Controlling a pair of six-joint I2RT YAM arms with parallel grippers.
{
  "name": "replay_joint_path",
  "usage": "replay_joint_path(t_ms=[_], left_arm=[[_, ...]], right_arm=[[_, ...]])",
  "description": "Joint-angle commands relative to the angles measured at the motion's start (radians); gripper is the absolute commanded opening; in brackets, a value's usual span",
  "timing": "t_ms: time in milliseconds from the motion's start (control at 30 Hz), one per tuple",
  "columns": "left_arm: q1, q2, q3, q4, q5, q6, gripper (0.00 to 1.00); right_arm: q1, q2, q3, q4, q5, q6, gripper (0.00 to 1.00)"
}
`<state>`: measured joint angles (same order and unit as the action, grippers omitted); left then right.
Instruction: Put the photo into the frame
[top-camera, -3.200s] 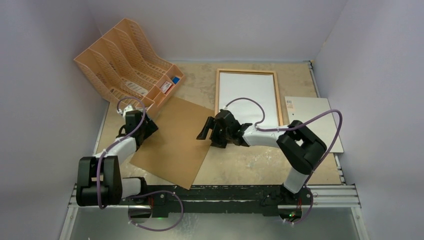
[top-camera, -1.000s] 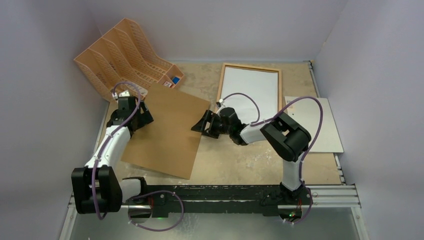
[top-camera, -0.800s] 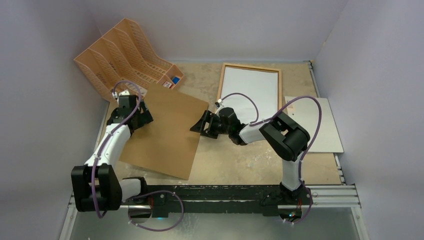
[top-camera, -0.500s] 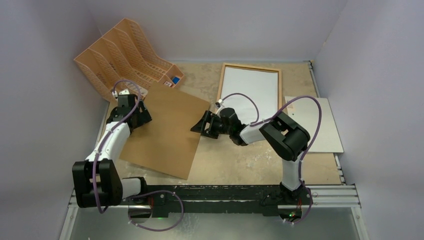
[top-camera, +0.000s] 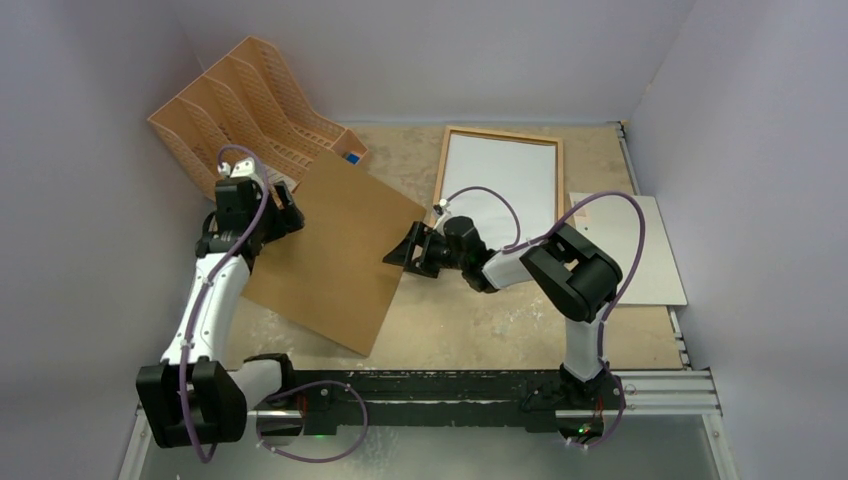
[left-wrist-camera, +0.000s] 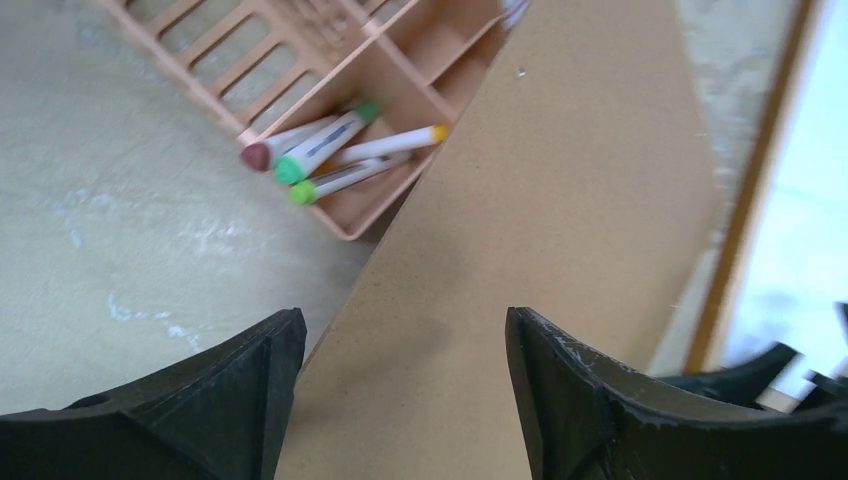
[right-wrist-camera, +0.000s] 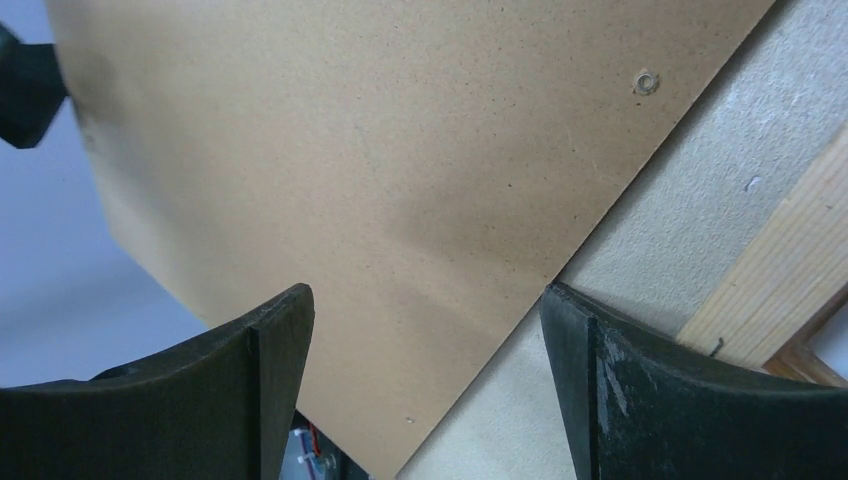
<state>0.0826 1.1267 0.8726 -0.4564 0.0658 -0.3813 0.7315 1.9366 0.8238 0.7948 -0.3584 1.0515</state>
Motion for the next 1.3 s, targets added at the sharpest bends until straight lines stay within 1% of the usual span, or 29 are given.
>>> replay_joint_path(t_ms=[0, 100, 267, 500, 667, 800, 900, 1033, 1267], left_arm=[[-0.029, -0.050, 0.044, -0.108, 0.363, -0.047, 0.72], [-0.029, -0.089, 0.057, -0.153, 0.368, -0.034, 0.70], [-0.029, -0.123, 0.090, -0.214, 0.380, -0.020, 0.61], [-0.029, -0.139, 0.082, -0.214, 0.405, -0.011, 0.49], [-0.029, -0.151, 0.114, -0.246, 0.414, 0.006, 0.39], [-0.029, -0.163, 0.145, -0.265, 0.421, 0.015, 0.34], [-0.029, -0.162, 0.153, -0.265, 0.445, 0.018, 0.26], [-0.029, -0.152, 0.156, -0.275, 0.492, 0.036, 0.25], [-0.029, -0.145, 0.188, -0.294, 0.543, 0.055, 0.28]], right_arm=[[0.031, 0.008, -0.029, -0.002, -0.090, -0.015, 0.86], [0.025, 0.006, -0.041, 0.020, -0.097, -0.012, 0.86], [0.024, 0.004, -0.053, 0.060, -0.111, -0.013, 0.86], [0.024, -0.021, -0.048, 0.018, -0.088, -0.089, 0.85], [0.025, -0.039, -0.045, 0.006, -0.051, -0.146, 0.85], [0.024, -0.048, -0.043, -0.009, -0.034, -0.176, 0.85], [0.024, -0.049, -0.045, -0.008, -0.036, -0.188, 0.84], [0.025, -0.053, -0.053, 0.024, -0.044, -0.194, 0.84], [0.024, -0.062, -0.056, 0.050, -0.076, -0.209, 0.84]])
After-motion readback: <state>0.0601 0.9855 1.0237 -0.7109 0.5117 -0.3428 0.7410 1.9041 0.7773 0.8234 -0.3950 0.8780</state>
